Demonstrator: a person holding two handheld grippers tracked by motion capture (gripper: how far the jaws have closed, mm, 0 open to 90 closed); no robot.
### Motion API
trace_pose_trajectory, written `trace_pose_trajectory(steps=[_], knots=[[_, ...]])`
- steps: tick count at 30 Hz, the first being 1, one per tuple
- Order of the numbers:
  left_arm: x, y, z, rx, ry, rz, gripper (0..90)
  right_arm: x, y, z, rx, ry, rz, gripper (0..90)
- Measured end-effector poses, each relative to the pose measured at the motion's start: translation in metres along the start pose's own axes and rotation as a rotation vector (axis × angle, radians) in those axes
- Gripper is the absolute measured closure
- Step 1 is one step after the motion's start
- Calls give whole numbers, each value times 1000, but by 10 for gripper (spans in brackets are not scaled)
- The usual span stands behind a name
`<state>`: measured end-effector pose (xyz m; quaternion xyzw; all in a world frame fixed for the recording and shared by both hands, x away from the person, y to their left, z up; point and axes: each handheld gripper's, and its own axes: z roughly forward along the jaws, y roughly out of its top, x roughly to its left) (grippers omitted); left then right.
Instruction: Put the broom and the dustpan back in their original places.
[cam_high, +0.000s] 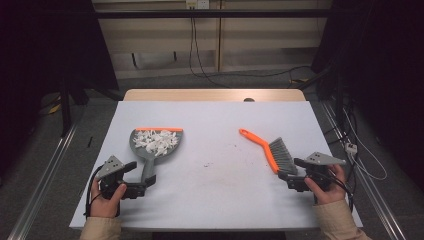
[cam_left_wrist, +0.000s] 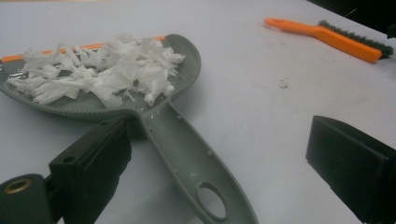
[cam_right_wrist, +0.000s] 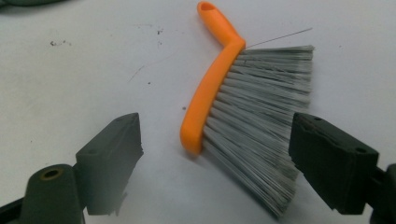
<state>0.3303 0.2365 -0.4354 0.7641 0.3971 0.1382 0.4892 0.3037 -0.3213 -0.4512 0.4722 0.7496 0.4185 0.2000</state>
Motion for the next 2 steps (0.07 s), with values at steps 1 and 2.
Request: trace_pose_trajectory(steps=[1,2], knots=[[0,0,0,4,0,1,64,0,0,1,7,-4,-12,170],[0,0,1,4,2,2,63,1,0,1,10,-12,-18,170]])
